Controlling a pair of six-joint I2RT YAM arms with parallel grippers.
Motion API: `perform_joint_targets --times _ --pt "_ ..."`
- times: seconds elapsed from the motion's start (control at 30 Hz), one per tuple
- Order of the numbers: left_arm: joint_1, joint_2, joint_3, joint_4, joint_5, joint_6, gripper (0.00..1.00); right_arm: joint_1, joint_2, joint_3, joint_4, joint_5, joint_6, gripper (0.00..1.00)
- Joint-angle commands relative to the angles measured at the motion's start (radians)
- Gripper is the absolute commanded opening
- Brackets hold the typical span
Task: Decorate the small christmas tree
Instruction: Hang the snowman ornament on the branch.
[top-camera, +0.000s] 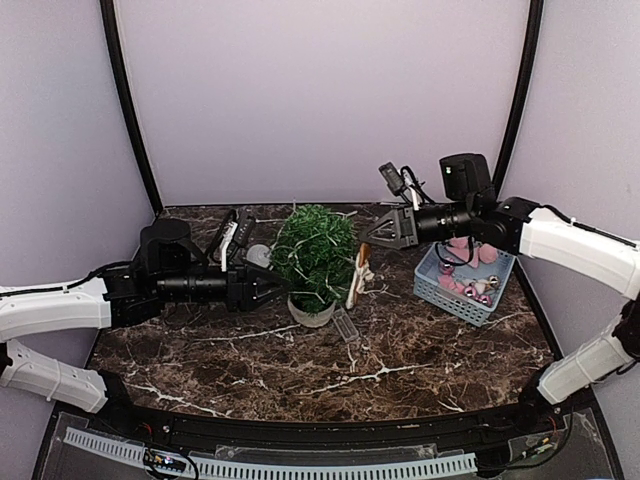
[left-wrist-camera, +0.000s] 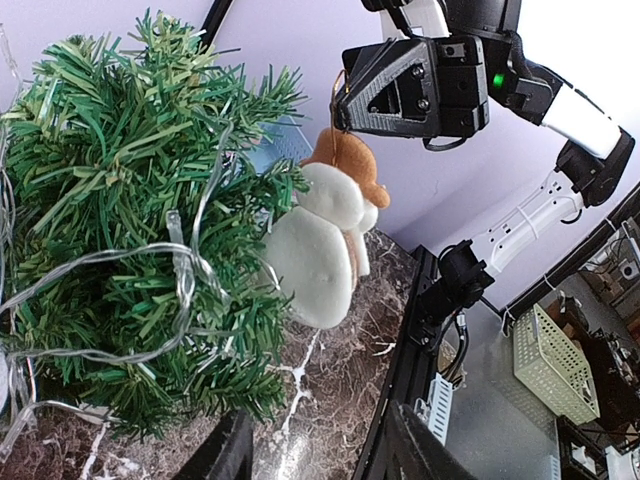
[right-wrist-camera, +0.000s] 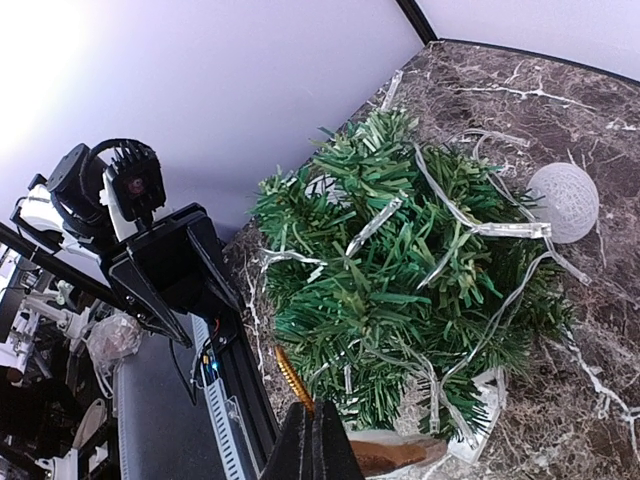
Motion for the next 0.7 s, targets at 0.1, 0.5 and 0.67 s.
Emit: perform_joint_targets --times 0.1,0.5,0.67 --pt "0.006 -0.01 0.027 -0.01 0.009 0.023 0.48 -0.015 0.062 0.094 -0.025 -0.07 -0.058 0.0" --pt "0.006 -0.006 0.025 -0.01 0.012 0.03 0.48 -0.016 0.136 0.194 -0.087 -0.064 -0.05 0.0" --pt "0.007 -0.008 0.023 -0.01 0.016 0.03 0.47 -0.022 0.15 0.211 -0.114 -0.056 -0.046 0.0"
